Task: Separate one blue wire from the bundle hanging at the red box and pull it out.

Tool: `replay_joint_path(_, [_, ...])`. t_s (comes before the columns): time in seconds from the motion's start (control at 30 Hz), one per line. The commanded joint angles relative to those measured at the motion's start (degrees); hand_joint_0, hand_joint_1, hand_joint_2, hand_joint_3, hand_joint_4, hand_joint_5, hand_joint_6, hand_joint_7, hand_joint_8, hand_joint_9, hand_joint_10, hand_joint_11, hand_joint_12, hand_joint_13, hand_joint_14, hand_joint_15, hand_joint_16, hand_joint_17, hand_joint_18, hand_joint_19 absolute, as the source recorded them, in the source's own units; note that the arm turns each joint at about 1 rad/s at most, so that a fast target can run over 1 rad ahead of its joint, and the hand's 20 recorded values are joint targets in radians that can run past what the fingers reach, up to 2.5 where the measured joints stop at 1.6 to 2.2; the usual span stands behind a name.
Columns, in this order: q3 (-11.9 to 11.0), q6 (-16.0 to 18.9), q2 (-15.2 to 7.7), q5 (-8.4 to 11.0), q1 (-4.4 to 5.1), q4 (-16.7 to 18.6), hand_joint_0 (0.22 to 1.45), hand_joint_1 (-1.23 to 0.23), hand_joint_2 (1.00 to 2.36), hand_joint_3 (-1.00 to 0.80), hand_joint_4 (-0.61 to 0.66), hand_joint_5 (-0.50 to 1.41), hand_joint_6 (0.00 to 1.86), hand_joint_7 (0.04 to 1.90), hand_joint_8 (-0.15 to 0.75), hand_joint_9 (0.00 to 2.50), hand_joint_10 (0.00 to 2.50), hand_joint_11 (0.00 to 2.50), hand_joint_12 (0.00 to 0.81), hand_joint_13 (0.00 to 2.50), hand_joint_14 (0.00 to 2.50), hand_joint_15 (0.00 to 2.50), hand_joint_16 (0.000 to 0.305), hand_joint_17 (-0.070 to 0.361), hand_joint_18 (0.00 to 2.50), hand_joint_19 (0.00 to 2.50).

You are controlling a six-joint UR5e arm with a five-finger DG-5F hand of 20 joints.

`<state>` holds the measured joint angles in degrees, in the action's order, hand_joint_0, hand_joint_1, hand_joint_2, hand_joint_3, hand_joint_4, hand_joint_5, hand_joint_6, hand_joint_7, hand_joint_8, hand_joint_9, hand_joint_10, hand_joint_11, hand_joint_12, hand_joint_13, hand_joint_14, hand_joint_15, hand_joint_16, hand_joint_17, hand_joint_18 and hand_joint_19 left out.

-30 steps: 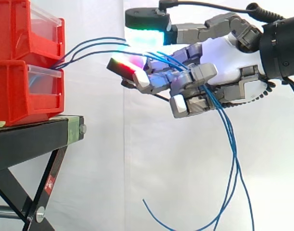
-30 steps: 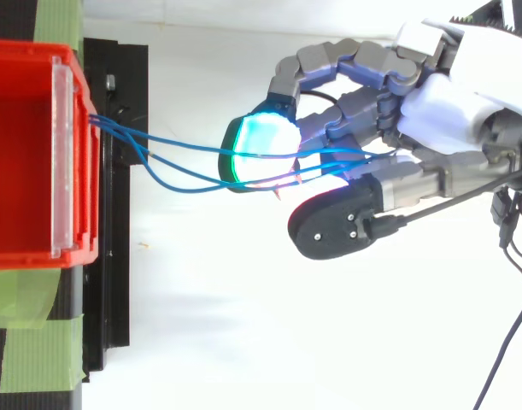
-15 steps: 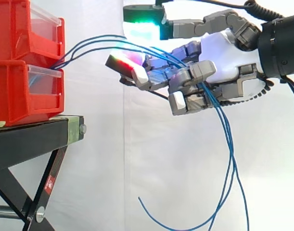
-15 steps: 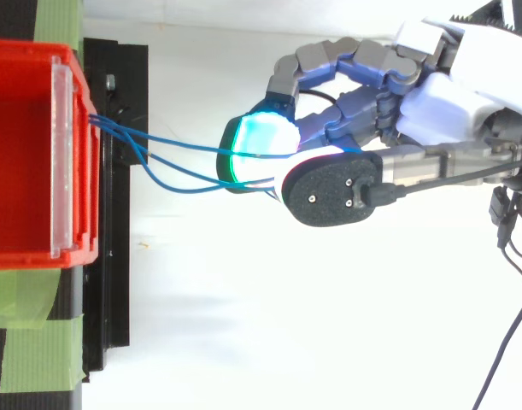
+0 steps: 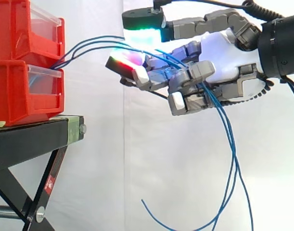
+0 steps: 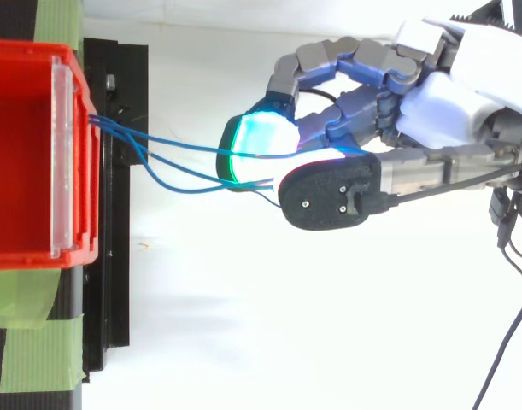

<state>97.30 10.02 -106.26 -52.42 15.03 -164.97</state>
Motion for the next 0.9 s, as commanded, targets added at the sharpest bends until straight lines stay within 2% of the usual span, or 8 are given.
replay_joint_path(0.0, [0.0, 0.0, 0.0, -0.05, 0.0, 0.0, 0.6, -0.94, 1.03, -0.02, 0.14, -0.22, 0.86, 1.04, 0.306, 0.69, 0.01, 1.19, 0.365, 0.69, 1.65, 1.24, 0.048, 0.107, 0.8, 1.28])
replay_joint_path(0.3, [0.0, 0.0, -0.1, -0.05, 0.0, 0.1, 0.58, -0.96, 1.03, -0.1, 0.15, -0.24, 0.85, 1.03, 0.303, 0.61, 0.01, 1.19, 0.365, 0.64, 1.57, 1.26, 0.049, 0.11, 0.73, 1.28])
replay_joint_path(0.43, [0.0, 0.0, -0.1, -0.05, 0.0, 0.0, 0.56, -1.0, 1.01, -0.32, 0.17, -0.24, 0.84, 1.01, 0.308, 0.6, 0.01, 1.19, 0.368, 0.63, 1.57, 1.25, 0.049, 0.111, 0.72, 1.29])
replay_joint_path(0.63, [0.0, 0.0, 0.0, 0.04, 0.0, 0.1, 0.56, -0.96, 1.01, -0.43, 0.18, -0.24, 0.84, 1.0, 0.315, 0.62, 0.01, 1.17, 0.369, 0.65, 1.56, 1.23, 0.049, 0.11, 0.75, 1.28])
replay_joint_path(0.67, [0.0, 0.0, 0.0, 0.12, 0.0, 0.2, 0.55, -0.93, 1.0, -0.45, 0.18, -0.23, 0.84, 1.0, 0.317, 0.63, 0.01, 1.18, 0.371, 0.66, 1.57, 1.22, 0.049, 0.111, 0.75, 1.27])
replay_joint_path(0.7, [0.0, 0.0, 0.0, 0.12, 0.0, 0.3, 0.55, -0.84, 1.0, -0.47, 0.18, -0.23, 0.84, 1.0, 0.322, 0.66, 0.01, 1.17, 0.371, 0.68, 1.57, 1.2, 0.049, 0.11, 0.77, 1.27])
replay_joint_path(0.87, [0.0, 0.0, 0.0, 0.04, 0.0, 0.4, 0.57, -0.65, 1.0, -0.46, 0.19, -0.22, 0.83, 1.01, 0.336, 0.73, 0.01, 1.16, 0.361, 0.72, 1.57, 1.21, 0.048, 0.108, 0.81, 1.27])
